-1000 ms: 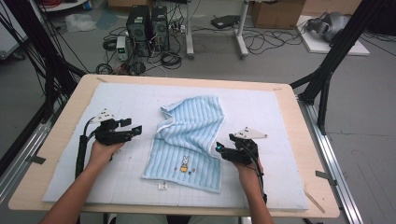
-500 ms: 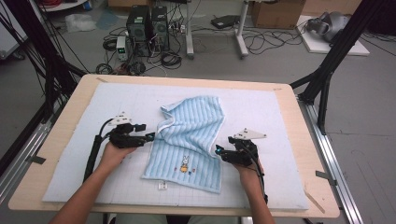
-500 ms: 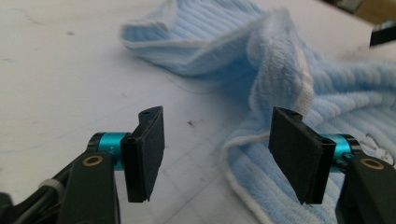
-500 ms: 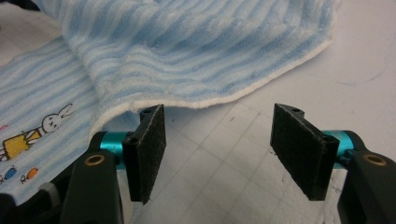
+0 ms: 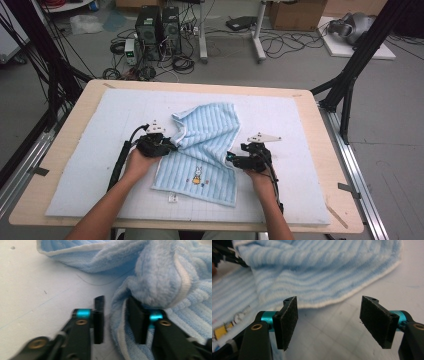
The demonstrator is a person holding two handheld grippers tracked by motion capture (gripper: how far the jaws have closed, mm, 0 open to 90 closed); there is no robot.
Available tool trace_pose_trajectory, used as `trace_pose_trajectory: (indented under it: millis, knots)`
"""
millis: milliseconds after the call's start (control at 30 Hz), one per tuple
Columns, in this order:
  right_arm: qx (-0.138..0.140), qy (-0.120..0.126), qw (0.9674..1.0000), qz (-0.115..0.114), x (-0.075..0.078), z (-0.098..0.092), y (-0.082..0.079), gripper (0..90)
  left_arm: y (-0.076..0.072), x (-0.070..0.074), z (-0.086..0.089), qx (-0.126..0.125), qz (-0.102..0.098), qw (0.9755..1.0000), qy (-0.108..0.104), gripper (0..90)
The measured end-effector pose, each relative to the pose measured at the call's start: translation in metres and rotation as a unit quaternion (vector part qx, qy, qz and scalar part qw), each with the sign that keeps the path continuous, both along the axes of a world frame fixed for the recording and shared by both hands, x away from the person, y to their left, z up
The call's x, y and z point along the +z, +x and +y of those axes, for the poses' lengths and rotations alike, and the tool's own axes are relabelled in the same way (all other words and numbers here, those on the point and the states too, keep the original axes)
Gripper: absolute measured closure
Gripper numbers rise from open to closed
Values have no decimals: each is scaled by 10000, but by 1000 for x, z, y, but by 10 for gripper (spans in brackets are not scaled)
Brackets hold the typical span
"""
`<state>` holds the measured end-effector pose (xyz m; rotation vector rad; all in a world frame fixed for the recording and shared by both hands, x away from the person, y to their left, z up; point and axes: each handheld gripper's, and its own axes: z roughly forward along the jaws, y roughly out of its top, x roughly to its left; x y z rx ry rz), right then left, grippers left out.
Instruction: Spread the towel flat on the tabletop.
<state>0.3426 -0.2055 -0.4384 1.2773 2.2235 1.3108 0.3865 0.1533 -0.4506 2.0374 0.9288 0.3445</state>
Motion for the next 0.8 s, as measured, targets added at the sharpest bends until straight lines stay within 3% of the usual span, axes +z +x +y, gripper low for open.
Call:
trace_pose_trajectory:
  millis: [67,133,267,333,400,500,600,700,800]
  knots:
    - [1,57,10000,4,3,6,3,302,1,0,1,9,43,10000,-78,796]
    - [16,-87,10000,-5,4,13,6,311,0,0,1,-11,20,10000,-62,822]
    - [175,-279,9991,255,-1,24,16,369,0,0,2,-31,43,9999,-111,831]
    - [114,-380,9986,357,-4,25,21,412,1,0,3,-10,60,9998,-168,837]
    - [122,-671,9969,382,-9,29,24,465,1,0,4,-15,79,9998,-197,837]
    - [273,-1217,9921,122,-6,36,23,572,2,0,5,36,126,9995,-270,835]
    - [419,-1281,9908,136,-3,38,26,804,4,-1,7,161,194,9989,-388,835]
    - [234,-1296,9913,63,-3,37,33,852,8,-1,9,232,292,9982,-466,836]
    - [-21,-1330,9911,-31,0,32,42,856,10,0,11,333,204,9976,-572,841]
